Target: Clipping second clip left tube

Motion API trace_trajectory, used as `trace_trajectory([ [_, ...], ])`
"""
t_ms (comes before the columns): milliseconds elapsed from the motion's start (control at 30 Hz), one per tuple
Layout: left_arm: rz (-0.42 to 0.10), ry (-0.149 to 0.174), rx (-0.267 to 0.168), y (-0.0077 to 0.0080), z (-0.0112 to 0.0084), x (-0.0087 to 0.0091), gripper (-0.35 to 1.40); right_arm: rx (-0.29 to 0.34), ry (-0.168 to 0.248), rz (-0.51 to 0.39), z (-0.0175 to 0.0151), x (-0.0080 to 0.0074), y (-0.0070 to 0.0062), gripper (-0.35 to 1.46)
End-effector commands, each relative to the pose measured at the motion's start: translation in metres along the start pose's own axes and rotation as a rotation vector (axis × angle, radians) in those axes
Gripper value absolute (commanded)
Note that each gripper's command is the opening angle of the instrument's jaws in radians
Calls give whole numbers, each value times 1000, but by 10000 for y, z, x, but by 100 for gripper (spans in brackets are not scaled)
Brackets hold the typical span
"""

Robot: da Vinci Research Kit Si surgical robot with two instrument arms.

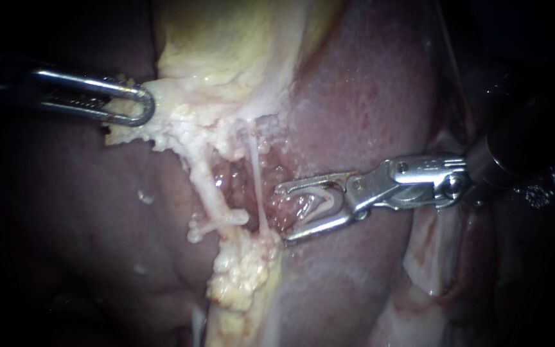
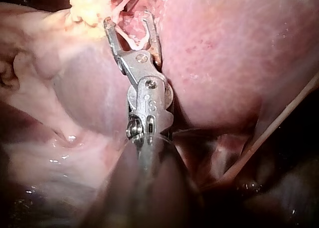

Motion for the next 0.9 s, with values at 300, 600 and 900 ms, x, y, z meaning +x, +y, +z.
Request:
trace_trajectory([
  [300, 1, 0, 0, -2, 0, 0, -35, 14, 3, 28, -11, 16, -22, 48],
  [600, 2, -1, 0, -7, 0, 0, -35, 35, 28, 44, -15, 61, -55, 46],
  [900, 2, -1, 0, -7, 0, 0, -35, 26, 35, 47, 11, 72, -53, 48],
])
